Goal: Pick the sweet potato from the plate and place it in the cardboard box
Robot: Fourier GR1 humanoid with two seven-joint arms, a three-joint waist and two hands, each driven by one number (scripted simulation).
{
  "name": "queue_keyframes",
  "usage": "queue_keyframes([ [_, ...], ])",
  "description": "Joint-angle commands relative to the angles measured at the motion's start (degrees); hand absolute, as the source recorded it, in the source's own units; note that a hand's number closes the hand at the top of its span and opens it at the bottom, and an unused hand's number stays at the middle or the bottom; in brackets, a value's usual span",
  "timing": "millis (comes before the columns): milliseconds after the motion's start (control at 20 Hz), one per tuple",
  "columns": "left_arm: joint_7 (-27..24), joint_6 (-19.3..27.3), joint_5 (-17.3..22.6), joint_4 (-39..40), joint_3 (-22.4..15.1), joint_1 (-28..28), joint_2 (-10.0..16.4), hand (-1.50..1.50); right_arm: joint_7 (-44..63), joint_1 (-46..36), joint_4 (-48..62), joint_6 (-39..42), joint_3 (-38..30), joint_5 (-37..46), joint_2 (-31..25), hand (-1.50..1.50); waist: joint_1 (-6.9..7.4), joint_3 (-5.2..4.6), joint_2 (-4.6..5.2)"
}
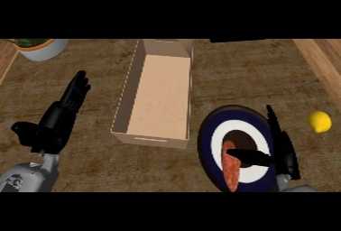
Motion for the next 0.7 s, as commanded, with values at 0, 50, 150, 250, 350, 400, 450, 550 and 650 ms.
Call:
queue_keyframes([
  [0,0.61,-3.37,-1.36,0.14,-4.16,0.4,0.71,0.0,2.39,6.86,3.98,-7.19,6.46,16.74,-6.59,-1.5,0.18,-0.3,0.36],
  [50,0.58,-3.55,-1.34,0.23,-4.67,0.99,0.39,0.0,3.18,8.56,3.98,-8.33,7.65,20.2,-8.39,-1.5,0.57,-0.25,0.22],
  [150,1.04,-4.45,-1.4,0.53,-4.61,-0.31,1.05,0.0,6.28,9.95,1.51,-10.1,10.61,27.1,-10.58,-1.5,0.9,-0.25,-0.02],
  [250,1.25,-4.68,-1.74,0.69,-5.2,-0.64,0.83,0.0,10.83,11.03,-3.27,-10.63,12.77,32.93,-12.09,-1.5,0.83,-0.31,-0.33],
  [350,0.54,-4.1,-2.75,1.34,-6.39,0.2,-0.26,0.0,18.06,11.77,-7.77,-9.53,14.22,38.46,-12.49,-1.5,1.54,-0.27,-0.17],
  [400,-0.18,-4.23,-3.13,1.33,-7.52,0.66,-1.1,0.0,20.55,12.5,-11.05,-7.35,14.66,40.19,-13.97,-1.5,1.42,-0.29,-0.23],
  [450,1.09,-4.05,-2.91,2.11,-6.69,-1.51,-1.1,0.0,24.34,12.24,-13.49,-5.07,15.26,41.69,-13.56,-1.5,0.95,-0.34,-0.12],
  [550,1.88,-5.22,-2.26,0.16,-6.25,-0.28,0.55,0.0,31.18,14.75,-19.65,-0.07,15.87,44.21,-15.17,-1.5,2.06,-0.17,-0.35],
  [650,-0.07,-4.82,-2.98,1.55,-6.55,-0.53,-0.56,0.0,36.6,15.76,-26.65,6.28,18.41,44.36,-14.73,-1.5,2.01,-0.22,-0.09],
])
